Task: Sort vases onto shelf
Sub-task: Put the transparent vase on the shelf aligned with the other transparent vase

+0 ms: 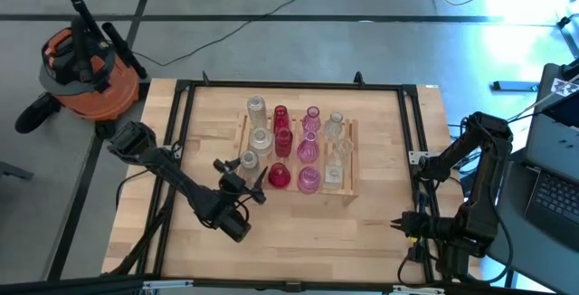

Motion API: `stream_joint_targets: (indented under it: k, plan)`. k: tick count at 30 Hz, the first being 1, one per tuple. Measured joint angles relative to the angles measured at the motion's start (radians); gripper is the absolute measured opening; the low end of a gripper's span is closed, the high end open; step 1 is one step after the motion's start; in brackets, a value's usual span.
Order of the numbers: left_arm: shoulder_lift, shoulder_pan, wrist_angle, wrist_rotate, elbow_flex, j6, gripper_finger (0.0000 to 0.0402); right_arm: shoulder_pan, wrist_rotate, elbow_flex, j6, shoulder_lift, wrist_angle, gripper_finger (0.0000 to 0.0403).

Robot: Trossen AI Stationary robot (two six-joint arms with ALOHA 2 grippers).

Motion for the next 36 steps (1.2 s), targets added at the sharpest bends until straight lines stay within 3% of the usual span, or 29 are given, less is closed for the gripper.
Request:
stream_joint_targets:
  k: [15,28,36]
  plan:
    - [-0.002,0.008,-0.023,-0.003,0.134,0.246,0.0321,0.0,0.0,0.0,-0.001,0.0,0.002,0.0]
    - [-0.008,0.029,-0.062,-0.002,0.136,0.227,0.0321,0.0,0.0,0.0,-0.001,0.0,0.031,0.0]
    - [-0.077,0.026,-0.082,0.0,0.135,0.234,0.0321,0.0,0.002,0.0,-0.001,0.001,0.033,0.0]
